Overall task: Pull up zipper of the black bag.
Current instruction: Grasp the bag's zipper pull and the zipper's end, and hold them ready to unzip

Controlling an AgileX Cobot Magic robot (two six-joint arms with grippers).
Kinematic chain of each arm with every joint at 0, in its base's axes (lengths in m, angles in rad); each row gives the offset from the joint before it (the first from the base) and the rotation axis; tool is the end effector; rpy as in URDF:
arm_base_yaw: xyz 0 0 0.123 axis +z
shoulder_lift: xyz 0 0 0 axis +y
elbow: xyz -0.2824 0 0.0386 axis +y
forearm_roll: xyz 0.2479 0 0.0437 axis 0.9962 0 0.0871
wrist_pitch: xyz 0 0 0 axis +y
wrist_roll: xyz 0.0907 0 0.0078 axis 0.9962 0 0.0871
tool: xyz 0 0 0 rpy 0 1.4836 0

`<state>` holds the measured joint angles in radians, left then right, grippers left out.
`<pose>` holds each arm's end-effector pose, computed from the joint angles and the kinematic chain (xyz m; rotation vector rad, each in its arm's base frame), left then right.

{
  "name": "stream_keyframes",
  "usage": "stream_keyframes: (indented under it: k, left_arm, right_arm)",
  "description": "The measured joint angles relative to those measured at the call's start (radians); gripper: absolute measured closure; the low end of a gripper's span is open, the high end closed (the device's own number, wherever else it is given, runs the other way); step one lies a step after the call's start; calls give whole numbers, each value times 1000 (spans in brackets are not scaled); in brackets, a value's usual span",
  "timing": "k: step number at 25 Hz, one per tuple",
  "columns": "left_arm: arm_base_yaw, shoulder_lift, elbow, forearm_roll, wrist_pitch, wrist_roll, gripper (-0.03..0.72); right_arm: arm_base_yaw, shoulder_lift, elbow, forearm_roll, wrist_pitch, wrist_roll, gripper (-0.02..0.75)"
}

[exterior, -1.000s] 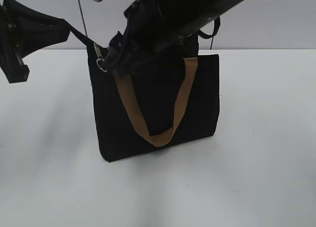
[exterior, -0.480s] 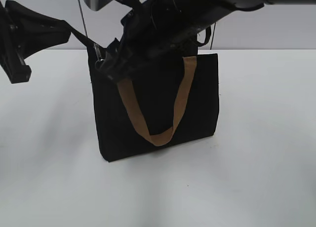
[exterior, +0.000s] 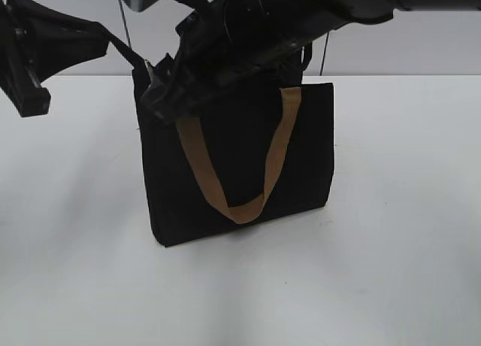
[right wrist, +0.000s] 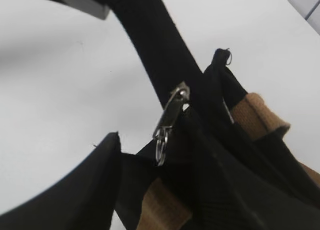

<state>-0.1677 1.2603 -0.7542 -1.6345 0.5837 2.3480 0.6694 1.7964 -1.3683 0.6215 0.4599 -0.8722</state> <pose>0.2471 -0.0927 0.2938 1.1205 1.5199 -0.2036 0.3071 0.2731 0.2681 -1.1987 1.9785 0.4888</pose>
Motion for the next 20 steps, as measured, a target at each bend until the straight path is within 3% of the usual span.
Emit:
stream_keyframes:
  k: [6, 15, 20]
  left_arm:
    - [0, 0, 0, -4, 4, 0, 614]
    - [0, 0, 0, -4, 4, 0, 614]
    - [0, 0, 0, -4, 1, 0, 614]
  right_arm:
    - [0, 0, 0, 12, -11, -53, 473]
    - [0, 0, 0, 12, -20, -58, 722]
    - [0, 0, 0, 12, -20, -59, 738]
